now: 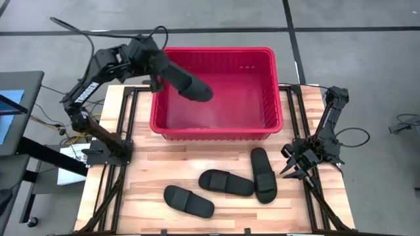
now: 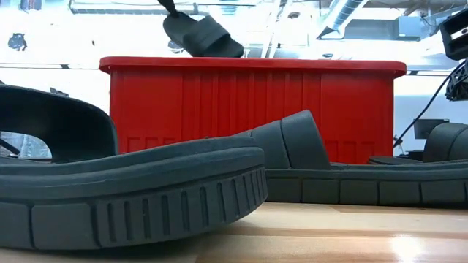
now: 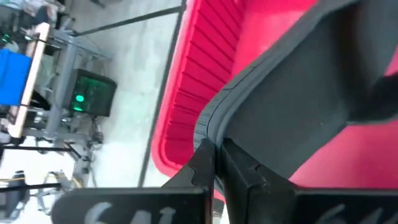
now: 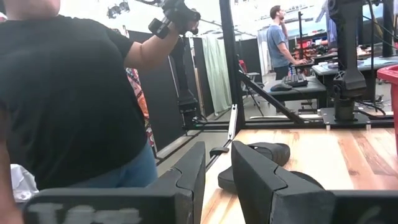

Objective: Pick and place slides into bin
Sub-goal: Put the black slide into the red bin

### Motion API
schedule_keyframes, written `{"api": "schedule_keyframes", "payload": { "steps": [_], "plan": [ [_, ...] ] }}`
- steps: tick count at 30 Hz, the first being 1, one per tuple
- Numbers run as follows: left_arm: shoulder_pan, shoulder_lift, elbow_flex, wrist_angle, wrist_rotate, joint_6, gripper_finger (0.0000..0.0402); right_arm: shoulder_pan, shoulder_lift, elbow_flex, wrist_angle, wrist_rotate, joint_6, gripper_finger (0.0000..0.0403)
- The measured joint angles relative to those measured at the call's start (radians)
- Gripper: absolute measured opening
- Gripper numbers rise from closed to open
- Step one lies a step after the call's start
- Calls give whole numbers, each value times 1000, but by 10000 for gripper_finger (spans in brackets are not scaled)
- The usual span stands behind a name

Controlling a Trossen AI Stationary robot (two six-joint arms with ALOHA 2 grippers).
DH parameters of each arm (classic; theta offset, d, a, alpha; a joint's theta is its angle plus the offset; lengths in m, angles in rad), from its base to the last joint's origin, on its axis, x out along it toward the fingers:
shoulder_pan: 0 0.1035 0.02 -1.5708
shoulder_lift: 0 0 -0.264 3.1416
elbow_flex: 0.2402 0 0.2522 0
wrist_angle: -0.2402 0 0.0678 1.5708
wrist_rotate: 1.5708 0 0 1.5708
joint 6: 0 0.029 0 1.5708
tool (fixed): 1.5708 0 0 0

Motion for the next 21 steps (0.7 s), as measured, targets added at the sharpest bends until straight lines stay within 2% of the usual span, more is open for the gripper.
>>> {"api": "schedule_keyframes", "payload": {
  "steps": [9,15,21],
  "plan": [
    [71,136,-1,10,-30,176,0,-1,0,0,0,0,0,70],
    [111,215,-1,15,-37,219,0,-1,0,0,0,0,0,70],
    [116,269,-1,-54,-62,257,0,-1,0,0,0,0,0,70]
  ]
}}
